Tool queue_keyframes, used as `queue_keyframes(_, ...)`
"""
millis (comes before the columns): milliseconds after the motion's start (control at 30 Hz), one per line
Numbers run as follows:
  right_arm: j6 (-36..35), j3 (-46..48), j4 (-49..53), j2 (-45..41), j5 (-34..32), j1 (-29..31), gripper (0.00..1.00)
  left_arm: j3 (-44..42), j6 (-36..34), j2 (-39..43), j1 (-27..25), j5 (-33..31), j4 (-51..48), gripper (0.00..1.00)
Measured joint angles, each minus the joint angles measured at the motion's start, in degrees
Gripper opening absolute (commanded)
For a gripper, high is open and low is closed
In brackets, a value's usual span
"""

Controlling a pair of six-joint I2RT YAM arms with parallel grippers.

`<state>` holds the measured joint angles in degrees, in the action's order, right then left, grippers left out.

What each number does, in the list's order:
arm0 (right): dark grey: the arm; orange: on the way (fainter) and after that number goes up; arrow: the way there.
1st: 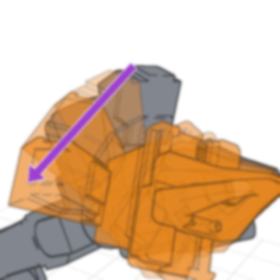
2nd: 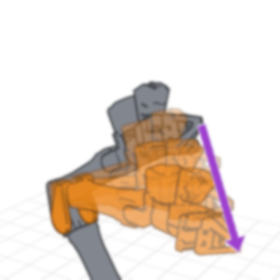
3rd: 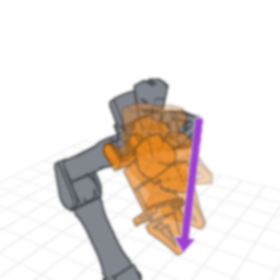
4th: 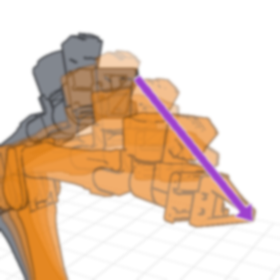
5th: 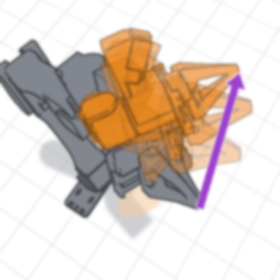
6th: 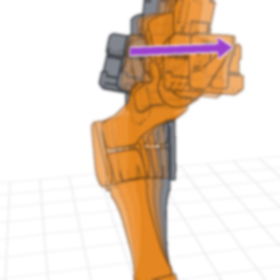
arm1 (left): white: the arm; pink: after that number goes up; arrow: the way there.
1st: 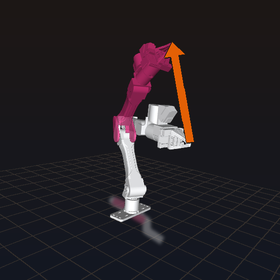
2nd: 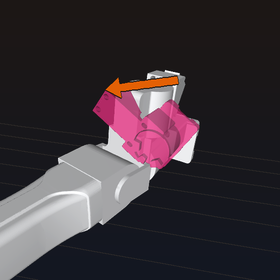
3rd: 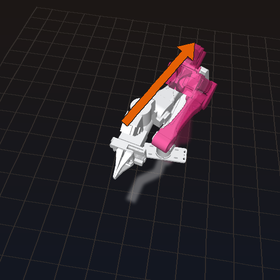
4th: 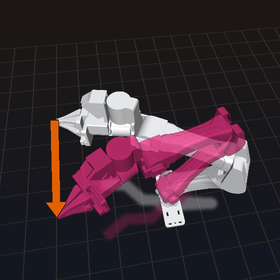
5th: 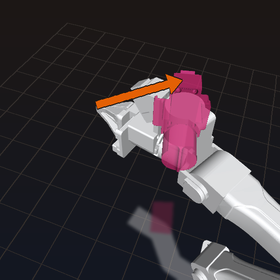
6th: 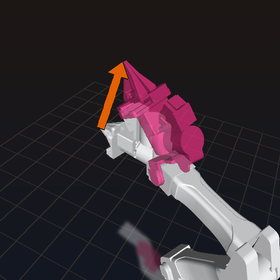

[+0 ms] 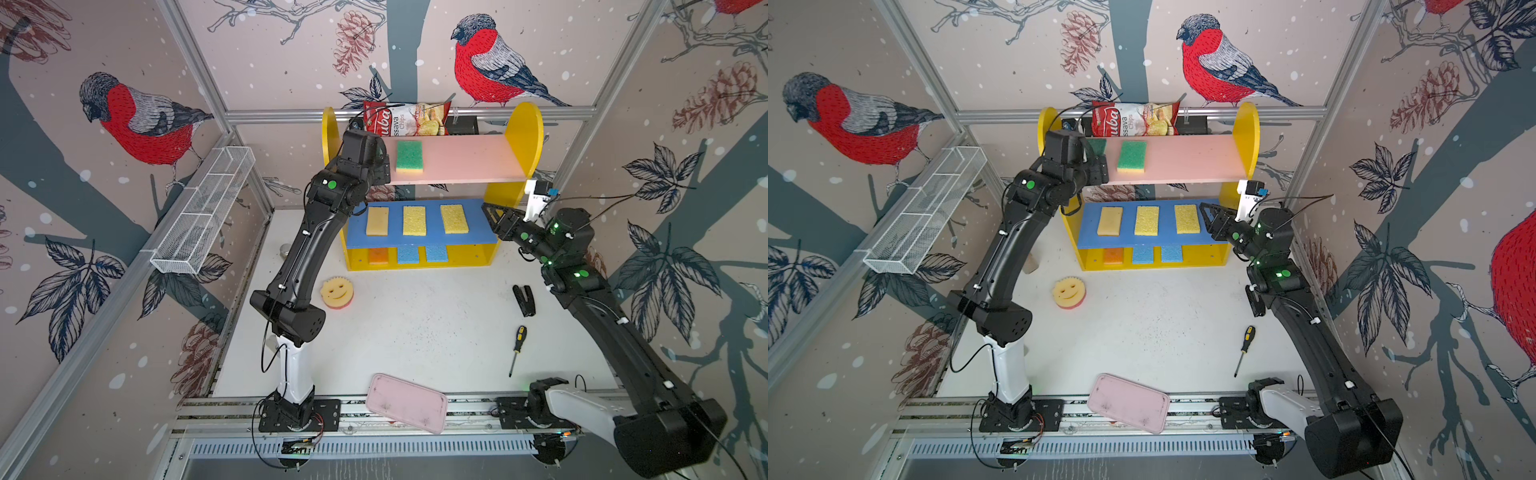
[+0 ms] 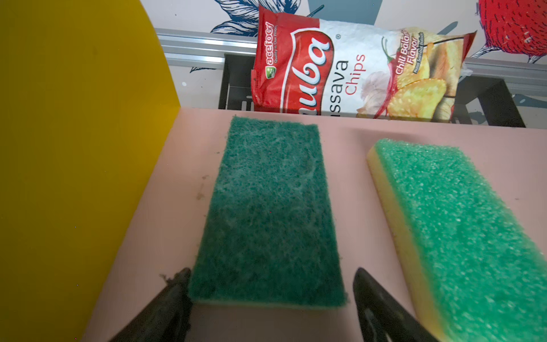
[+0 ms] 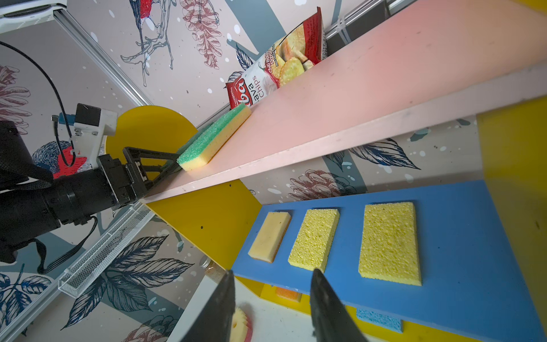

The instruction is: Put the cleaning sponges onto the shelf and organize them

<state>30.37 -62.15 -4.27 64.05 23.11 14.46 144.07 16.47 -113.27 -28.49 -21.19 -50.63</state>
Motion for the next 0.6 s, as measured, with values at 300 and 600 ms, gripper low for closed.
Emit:
queue_keyframes(300, 1.05, 0.35, -0.15, 0.39, 0.39, -0.28, 0.42, 0.24, 0.02, -0.07, -0.22, 0.13, 0.04, 0.83)
queue_keyframes(600, 1.05, 0.92, -0.37, 0.66, 0.61, -0.48, 0.43, 0.31, 0.11, 4.28, -0.55, 1.64, -1.16, 0.87)
